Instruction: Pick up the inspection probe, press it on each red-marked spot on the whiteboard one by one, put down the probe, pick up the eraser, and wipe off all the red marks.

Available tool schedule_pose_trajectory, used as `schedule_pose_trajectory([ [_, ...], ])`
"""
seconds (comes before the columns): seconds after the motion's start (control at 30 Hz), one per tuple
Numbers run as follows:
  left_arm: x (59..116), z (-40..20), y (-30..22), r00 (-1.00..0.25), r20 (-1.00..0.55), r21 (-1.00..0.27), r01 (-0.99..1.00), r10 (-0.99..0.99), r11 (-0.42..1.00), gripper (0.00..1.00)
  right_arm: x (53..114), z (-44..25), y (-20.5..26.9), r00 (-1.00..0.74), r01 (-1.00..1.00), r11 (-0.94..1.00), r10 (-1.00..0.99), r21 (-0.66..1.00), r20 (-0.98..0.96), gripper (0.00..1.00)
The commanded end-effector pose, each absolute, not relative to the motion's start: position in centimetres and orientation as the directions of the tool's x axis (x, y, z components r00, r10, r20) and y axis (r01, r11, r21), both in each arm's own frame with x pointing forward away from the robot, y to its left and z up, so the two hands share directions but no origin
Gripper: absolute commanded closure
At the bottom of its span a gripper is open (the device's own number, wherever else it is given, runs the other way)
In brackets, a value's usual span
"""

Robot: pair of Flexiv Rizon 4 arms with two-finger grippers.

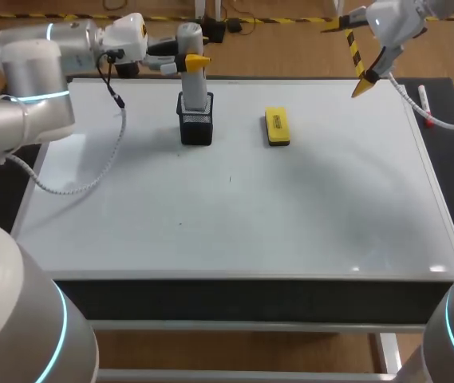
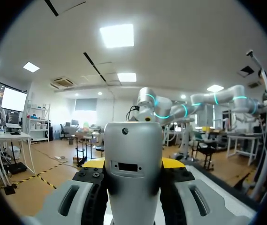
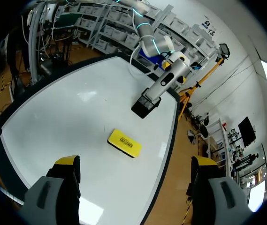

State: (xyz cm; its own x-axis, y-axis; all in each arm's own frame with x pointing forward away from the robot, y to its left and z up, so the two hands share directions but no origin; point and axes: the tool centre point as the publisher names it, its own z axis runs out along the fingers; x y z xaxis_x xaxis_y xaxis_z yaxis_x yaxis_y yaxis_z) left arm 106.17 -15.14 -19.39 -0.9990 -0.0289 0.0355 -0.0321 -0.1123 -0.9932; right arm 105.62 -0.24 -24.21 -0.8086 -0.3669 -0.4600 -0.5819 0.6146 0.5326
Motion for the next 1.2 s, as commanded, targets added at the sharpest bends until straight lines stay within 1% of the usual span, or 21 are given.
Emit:
schedule_pose_trajectory([
  [0.03,106.5,-19.7,-15.1,-0.999,0.033,-0.992,-0.029,-0.025,-0.124,1.00,105.7,-24.2,-0.3,-0.808,-0.583,0.615,-0.371,0.531,-0.458,0.00],
  [0.9,107.1,-23.4,-15.9,-0.998,0.037,-0.994,-0.031,-0.059,-0.103,1.00,105.7,-24.2,-0.3,-0.808,-0.583,0.615,-0.371,0.531,-0.458,0.00],
  [1.2,107.1,-24.7,-16.1,-0.999,0.008,-0.995,-0.004,-0.040,-0.095,1.00,105.7,-24.2,-0.3,-0.808,-0.583,0.615,-0.371,0.531,-0.458,0.00],
])
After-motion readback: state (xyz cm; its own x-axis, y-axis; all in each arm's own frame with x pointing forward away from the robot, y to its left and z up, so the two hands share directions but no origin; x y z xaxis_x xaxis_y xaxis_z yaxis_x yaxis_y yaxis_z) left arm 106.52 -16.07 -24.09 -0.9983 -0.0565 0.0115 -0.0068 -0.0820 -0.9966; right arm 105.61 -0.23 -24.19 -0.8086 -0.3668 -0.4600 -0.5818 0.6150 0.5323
